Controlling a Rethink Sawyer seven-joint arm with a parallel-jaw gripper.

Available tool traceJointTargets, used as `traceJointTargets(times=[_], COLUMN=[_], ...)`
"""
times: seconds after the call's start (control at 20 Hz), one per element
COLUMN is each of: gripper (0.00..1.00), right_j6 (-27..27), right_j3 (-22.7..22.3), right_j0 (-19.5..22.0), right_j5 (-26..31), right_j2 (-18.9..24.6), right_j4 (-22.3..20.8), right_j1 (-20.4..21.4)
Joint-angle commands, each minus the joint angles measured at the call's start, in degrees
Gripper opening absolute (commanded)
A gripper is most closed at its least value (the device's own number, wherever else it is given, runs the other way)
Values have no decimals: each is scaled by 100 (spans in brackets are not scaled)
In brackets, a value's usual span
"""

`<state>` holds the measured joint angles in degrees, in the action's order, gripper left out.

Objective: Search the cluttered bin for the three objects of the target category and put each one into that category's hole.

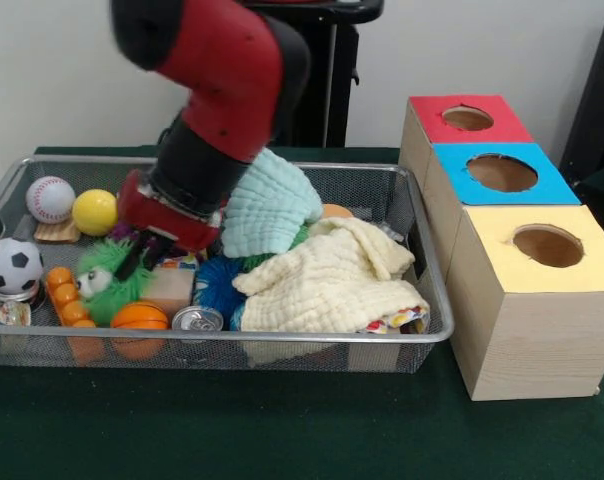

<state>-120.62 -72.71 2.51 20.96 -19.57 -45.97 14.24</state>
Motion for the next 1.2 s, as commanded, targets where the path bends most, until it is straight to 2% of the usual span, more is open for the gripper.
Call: traceJointTargets(times=[0.05, 0.3, 0.7, 0.9, 0.95, 1.05, 1.2], gripper=[0, 0, 0, 0, 0, 0, 0], right_j6=[-3445, -3631, -2889, -2387, -1866, -1280, -1127], right_j3=[984, 1015, 974, 798, 624, 411, 327], right_j0=[-1403, -1462, -1121, -774, -449, 46, 287], right_j5=[-822, -1227, -1391, -1182, -882, -519, -390], right_j2=[-1788, -2215, -1736, -1194, -693, -41, 205], right_j4=[-783, -497, -327, -133, -11, 155, 162], right_j1=[-1396, -1715, -1435, -1142, -868, -610, -524])
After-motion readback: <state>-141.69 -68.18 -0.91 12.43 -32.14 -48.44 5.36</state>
